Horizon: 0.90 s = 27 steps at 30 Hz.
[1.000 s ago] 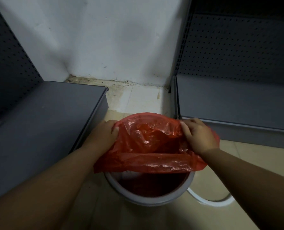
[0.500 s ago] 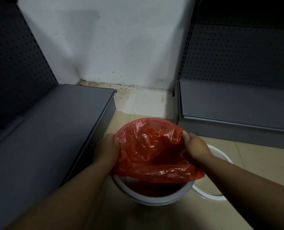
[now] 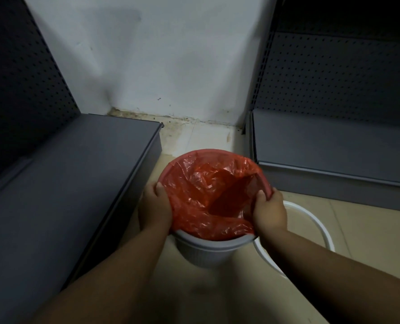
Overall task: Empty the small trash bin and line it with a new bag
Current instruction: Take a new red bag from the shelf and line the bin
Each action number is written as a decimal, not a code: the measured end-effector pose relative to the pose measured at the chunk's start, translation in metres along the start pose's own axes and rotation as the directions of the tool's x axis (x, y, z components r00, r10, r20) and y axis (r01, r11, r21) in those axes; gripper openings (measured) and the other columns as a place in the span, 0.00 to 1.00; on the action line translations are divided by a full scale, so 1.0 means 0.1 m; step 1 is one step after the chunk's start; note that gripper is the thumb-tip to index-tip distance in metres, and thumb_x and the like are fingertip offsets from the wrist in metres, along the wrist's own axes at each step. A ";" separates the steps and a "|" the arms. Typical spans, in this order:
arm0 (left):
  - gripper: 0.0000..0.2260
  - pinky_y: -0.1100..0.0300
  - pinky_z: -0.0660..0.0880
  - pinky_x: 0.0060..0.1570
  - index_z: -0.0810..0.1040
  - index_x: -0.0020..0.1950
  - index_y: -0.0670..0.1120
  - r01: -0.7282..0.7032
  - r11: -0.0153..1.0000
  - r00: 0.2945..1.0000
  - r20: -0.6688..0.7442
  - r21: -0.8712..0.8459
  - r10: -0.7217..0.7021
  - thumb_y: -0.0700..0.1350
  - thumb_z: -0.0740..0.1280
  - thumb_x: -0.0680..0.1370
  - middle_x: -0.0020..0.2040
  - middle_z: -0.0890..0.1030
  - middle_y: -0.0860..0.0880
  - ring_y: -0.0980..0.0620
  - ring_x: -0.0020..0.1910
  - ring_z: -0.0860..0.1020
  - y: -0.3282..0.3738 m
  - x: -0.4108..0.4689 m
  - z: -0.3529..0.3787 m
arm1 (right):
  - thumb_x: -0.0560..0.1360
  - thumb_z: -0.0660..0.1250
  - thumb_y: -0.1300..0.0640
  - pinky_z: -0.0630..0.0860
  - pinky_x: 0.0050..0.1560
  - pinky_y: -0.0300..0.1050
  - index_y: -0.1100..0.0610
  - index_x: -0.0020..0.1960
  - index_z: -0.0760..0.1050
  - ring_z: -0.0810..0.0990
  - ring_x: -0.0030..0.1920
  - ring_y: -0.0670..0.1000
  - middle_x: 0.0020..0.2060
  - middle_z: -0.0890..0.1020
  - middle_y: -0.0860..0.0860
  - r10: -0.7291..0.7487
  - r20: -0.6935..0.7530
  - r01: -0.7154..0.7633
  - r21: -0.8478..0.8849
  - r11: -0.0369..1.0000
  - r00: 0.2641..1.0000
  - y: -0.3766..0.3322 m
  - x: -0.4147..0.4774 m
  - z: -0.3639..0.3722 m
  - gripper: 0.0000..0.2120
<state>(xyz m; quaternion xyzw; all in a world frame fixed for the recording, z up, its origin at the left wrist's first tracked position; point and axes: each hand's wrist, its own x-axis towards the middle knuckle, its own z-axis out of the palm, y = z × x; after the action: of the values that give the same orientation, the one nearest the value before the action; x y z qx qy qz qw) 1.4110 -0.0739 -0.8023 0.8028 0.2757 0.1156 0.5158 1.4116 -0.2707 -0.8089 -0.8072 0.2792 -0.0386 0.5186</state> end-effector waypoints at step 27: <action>0.29 0.59 0.52 0.70 0.65 0.72 0.48 -0.461 0.875 0.884 0.168 0.148 0.437 0.57 0.44 0.76 0.74 0.64 0.48 0.50 0.74 0.60 -0.16 -0.04 -0.45 | 0.78 0.49 0.45 0.55 0.73 0.52 0.56 0.68 0.72 0.71 0.69 0.55 0.65 0.77 0.54 -0.729 0.336 0.800 -0.324 0.505 0.596 -0.10 0.04 -0.40 0.26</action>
<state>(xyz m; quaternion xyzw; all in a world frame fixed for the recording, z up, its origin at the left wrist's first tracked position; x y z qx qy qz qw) 1.3814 -0.0368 -0.7963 0.8947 0.0571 0.1539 0.4155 1.4051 -0.3019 -0.7830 -0.9418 -0.1478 -0.1364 0.2692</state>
